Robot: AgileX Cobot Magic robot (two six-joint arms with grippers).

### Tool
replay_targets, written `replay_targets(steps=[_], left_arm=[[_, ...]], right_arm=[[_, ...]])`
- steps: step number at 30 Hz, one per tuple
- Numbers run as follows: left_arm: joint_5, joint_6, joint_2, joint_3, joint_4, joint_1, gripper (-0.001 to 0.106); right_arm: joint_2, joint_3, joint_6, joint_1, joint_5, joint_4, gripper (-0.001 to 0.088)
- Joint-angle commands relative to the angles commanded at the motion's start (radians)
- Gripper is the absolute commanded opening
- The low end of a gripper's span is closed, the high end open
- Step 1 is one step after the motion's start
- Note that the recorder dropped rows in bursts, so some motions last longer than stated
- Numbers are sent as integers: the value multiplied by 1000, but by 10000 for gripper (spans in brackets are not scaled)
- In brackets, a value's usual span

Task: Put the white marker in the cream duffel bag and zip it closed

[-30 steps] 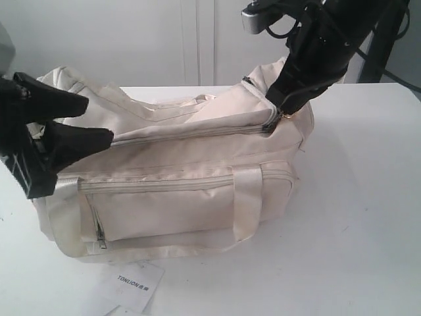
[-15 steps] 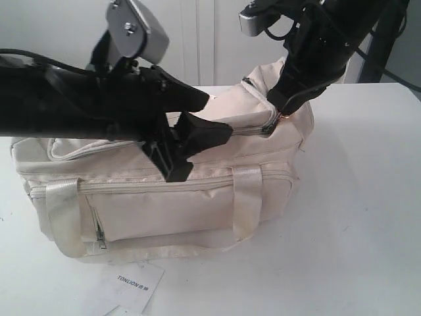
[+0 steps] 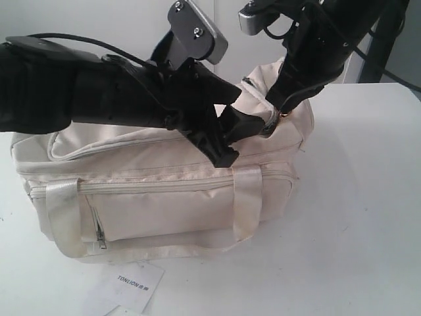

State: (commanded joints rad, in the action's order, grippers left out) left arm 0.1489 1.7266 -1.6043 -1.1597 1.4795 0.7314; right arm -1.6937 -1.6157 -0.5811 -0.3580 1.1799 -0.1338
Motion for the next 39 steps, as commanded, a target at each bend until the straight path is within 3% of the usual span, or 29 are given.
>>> replay_targets(steps=[11, 16, 22, 39], left_arm=[[-4, 0, -94, -35, 0, 0, 609], [-47, 0, -113, -35, 0, 0, 395], [-80, 0, -107, -35, 0, 0, 15], [-18, -58, -67, -35, 0, 0, 0]], right_arm=[[0, 0, 0, 0, -2, 0, 0], [0, 0, 0, 0, 0, 0, 0], [0, 0, 0, 0, 0, 2, 0], [0, 0, 8, 0, -24, 2, 0]])
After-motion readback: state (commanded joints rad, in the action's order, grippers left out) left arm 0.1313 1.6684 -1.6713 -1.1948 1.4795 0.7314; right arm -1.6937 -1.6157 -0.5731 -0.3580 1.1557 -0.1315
